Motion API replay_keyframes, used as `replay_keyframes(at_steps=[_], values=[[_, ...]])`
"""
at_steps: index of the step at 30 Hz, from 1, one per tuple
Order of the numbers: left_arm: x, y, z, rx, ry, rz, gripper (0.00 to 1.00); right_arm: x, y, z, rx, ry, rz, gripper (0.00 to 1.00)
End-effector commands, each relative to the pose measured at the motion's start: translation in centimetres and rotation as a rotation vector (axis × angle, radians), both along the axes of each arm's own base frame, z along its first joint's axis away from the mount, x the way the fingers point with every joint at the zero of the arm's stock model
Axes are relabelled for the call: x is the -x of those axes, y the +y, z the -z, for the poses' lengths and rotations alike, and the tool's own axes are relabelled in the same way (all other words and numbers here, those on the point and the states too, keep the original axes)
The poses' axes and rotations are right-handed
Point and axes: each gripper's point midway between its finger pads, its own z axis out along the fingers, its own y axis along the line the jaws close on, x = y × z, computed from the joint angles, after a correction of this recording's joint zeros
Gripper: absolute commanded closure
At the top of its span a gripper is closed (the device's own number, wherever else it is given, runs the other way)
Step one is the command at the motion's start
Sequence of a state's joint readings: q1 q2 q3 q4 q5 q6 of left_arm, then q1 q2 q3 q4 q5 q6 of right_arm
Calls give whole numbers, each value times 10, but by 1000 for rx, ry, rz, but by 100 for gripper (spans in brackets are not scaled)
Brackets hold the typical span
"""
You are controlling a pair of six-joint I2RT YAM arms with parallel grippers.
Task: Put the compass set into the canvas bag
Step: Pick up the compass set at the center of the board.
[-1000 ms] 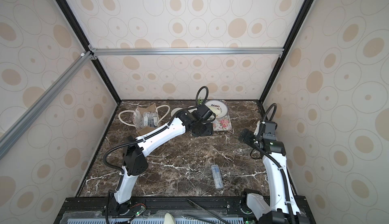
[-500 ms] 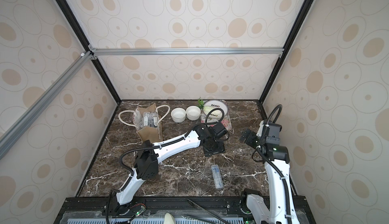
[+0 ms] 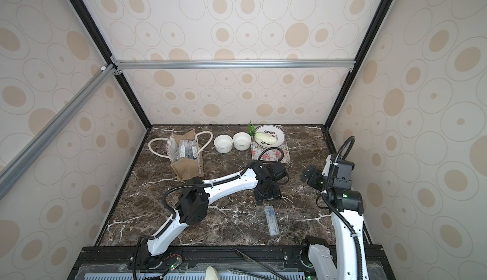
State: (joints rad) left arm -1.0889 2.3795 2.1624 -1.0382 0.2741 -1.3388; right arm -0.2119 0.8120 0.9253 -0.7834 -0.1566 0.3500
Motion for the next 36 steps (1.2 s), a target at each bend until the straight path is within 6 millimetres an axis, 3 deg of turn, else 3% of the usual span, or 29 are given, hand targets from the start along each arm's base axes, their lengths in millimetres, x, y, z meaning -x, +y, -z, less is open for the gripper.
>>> replay_keyframes(at_steps=[1,16,36], values=[[15,1,1,-45,50,-1,28,5,-2,4,11,10,3,1],[42,6,28,-127,158,20,32,11,-2,5,37,-5,-7,1],[49,3,46,-145,215,41,48,13,-3,17,56,10,-19,1]])
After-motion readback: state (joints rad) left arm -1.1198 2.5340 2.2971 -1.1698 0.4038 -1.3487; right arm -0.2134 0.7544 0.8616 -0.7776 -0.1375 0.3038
